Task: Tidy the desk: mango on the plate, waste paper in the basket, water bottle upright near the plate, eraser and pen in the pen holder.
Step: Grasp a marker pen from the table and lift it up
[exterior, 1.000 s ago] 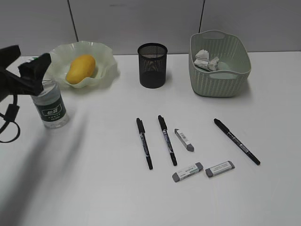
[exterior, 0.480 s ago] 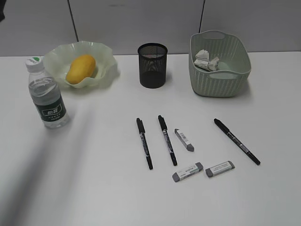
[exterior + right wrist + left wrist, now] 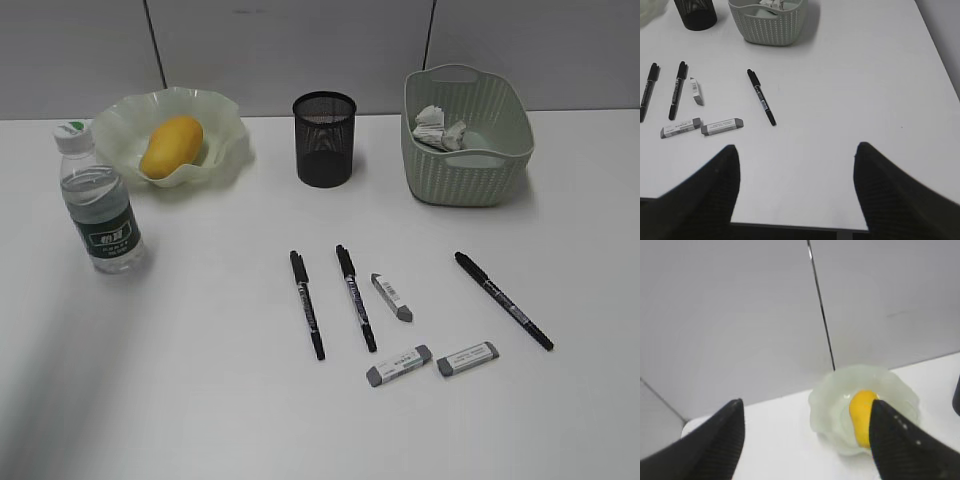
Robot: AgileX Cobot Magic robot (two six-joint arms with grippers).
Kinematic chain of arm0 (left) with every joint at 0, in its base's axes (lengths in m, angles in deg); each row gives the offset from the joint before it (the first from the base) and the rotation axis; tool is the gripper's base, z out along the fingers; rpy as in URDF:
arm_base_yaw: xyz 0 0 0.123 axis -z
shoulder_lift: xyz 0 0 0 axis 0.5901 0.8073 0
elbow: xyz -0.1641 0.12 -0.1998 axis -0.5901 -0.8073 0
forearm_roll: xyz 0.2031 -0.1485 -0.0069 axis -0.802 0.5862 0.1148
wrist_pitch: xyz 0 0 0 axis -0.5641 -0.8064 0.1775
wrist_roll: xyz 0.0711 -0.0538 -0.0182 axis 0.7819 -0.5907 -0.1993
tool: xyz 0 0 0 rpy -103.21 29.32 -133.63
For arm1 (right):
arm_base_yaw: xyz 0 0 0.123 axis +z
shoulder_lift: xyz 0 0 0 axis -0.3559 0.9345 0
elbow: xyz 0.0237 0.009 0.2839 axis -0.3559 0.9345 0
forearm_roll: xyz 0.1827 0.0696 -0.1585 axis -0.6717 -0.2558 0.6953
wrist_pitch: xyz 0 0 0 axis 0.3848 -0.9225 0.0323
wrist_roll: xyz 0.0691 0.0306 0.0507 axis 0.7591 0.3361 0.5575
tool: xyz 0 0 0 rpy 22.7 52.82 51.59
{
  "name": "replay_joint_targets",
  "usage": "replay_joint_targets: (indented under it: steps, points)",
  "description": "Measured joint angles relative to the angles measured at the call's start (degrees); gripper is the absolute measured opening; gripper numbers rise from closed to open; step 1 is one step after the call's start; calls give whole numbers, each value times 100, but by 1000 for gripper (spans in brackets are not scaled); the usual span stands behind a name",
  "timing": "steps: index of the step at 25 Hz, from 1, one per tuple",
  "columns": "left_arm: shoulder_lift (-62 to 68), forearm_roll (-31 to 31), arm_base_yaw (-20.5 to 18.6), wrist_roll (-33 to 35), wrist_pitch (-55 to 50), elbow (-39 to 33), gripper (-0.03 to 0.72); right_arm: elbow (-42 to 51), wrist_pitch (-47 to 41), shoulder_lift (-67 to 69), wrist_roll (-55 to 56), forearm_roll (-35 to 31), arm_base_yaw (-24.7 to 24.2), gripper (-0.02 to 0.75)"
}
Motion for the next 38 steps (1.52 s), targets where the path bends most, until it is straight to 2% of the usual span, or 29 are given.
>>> replay_joint_targets:
  steps: [6, 11, 15, 31, 38]
  points:
    - [-4, 0, 0, 0, -2391, 1114, 571, 0, 0, 0, 0, 0, 0, 561]
    - [-4, 22, 0, 0, -4039, 1234, 568, 0, 0, 0, 0, 0, 0, 561]
    - [-236, 60, 0, 0, -4265, 1073, 568, 0, 0, 0, 0, 0, 0, 561]
    - [-3609, 1089, 0, 0, -4314, -1991, 565, 0, 0, 0, 0, -4, 0, 561]
    - [-4753, 1353, 0, 0, -3745, -3113, 565, 0, 0, 0, 0, -4, 0, 561]
